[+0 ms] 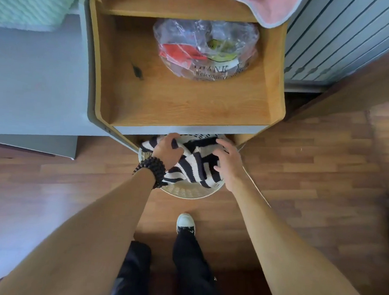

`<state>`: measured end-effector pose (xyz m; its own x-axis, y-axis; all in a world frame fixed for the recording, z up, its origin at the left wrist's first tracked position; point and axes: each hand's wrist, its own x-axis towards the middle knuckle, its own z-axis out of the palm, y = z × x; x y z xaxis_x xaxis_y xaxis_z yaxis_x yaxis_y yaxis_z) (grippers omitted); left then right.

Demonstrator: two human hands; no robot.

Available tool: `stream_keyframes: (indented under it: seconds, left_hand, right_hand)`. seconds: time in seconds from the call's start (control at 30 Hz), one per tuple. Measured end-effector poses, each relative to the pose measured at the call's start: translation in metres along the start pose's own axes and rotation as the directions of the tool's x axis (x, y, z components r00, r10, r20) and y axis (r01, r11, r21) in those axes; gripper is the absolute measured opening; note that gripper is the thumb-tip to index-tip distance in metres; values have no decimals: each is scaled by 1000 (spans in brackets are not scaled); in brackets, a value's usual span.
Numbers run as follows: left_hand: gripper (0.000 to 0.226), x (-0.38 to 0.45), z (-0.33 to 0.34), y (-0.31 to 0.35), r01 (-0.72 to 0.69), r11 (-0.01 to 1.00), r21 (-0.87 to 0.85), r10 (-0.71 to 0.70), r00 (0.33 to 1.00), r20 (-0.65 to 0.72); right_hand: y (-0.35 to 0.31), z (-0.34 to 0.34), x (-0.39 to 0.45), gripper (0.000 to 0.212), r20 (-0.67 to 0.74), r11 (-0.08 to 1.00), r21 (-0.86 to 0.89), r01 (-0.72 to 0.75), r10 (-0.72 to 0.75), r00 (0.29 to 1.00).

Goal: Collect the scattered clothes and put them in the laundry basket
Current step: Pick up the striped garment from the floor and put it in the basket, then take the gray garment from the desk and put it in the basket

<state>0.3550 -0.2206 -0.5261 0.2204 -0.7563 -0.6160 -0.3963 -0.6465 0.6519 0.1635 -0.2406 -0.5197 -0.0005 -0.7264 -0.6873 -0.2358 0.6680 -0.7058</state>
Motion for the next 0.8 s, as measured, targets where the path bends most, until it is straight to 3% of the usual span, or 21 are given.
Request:
stream_keyframes:
  seconds: [0.13, 0.2, 0.37, 0.57, 0.67, 0.8]
  left_hand:
    - [50, 8, -15, -5, 31, 999, -22, -31, 999, 25]
    - [49, 5, -30, -12, 65, 992, -107, -62, 998, 32]
    - [45, -22, -92, -26, 51, 944, -327, -78, 995, -68]
    - [42, -80, -213, -59, -138, 865, -483, -18, 952, -304]
    - [53, -122, -291, -92, -186, 840, -510, -62, 901, -430]
    - [48, -183, -388, -145, -236, 834, -499, -122, 803, -583]
  right_hand:
    - [-15, 18, -7, 43, 89, 999, -53, -6, 11, 996]
    - [-24, 35, -12, 37, 102, 995, -85, 43, -34, 994]
    - [-60, 99, -34, 46, 219, 964, -173, 200, -160, 962]
    - [-123, 214, -90, 41, 419, 868, -190, 458, -350, 838]
    - [-153, 289, -130, 45, 498, 819, -180, 544, -401, 769]
    - [-180, 389, -192, 47, 611, 756, -136, 641, -445, 654]
